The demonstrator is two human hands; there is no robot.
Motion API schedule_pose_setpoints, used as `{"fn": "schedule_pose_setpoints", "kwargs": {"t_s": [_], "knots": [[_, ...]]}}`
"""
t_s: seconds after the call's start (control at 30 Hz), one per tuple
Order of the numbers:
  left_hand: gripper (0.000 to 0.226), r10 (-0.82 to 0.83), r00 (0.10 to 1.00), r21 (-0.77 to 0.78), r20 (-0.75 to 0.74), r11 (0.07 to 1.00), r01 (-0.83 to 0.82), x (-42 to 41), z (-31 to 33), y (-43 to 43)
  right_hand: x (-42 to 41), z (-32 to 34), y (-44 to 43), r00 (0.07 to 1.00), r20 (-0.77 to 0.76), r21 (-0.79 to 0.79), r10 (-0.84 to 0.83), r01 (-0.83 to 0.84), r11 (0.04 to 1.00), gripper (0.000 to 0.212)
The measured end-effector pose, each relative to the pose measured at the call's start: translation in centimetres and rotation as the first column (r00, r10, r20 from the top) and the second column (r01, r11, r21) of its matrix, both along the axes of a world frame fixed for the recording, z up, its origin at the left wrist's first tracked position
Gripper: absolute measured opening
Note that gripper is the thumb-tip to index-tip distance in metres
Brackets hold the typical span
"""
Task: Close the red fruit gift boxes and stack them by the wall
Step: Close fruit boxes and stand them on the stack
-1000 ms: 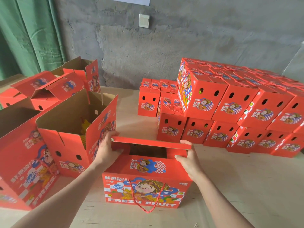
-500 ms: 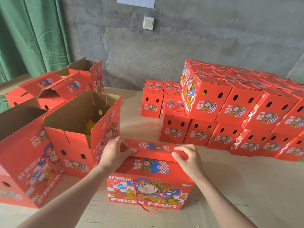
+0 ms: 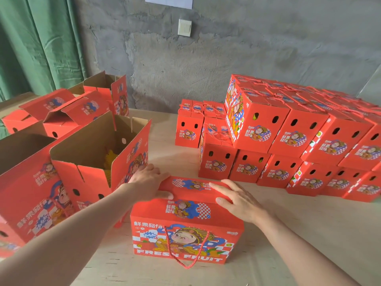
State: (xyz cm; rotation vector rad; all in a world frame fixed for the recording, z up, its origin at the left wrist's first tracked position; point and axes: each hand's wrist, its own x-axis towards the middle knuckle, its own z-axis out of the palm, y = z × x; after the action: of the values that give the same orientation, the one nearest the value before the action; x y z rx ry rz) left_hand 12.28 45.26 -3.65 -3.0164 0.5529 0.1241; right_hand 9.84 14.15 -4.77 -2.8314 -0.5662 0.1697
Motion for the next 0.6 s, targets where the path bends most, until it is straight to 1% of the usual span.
{"fn": "schedule_pose_setpoints", "kwargs": {"t_s": [0.07,0.17,0.27,0.37,0.5,0.6], "knots": [[0.1,-0.015,1.0,-0.019,-0.025,1.0,0.014,0.04,-0.25,0.06,0.03,-0.07,0.17,0.999,0.048,-0.001,-0.008,0.008,1.0,0.045],[0.104,-0.03,0.999,-0.111,-0.043,0.993,0.025,-0.11,-0.73,0.12,-0.08,-0.33,0.29,0.996,0.09,0.01,-0.016,0.016,1.0,0.045],[0.108,-0.049,0.999,-0.1,-0.02,0.994,0.047,-0.06,-0.8,0.15,-0.07,-0.38,0.33,0.994,0.112,0.006,-0.021,0.02,1.0,0.045],[0.106,-0.053,0.999,-0.087,-0.013,0.995,0.052,-0.11,-0.79,0.07,0.17,-0.25,0.25,0.993,0.119,-0.034,-0.001,0.006,0.999,0.046],[0.104,-0.041,0.999,-0.114,-0.029,0.993,0.038,-0.42,-0.73,0.04,0.12,-0.09,0.25,0.994,0.101,-0.118,0.041,-0.029,0.993,0.046],[0.1,-0.024,0.999,-0.122,-0.034,0.992,0.02,-0.57,-0.66,-0.09,-0.22,0.04,0.55,0.989,0.145,-0.139,0.039,-0.018,0.99,0.047]]}}
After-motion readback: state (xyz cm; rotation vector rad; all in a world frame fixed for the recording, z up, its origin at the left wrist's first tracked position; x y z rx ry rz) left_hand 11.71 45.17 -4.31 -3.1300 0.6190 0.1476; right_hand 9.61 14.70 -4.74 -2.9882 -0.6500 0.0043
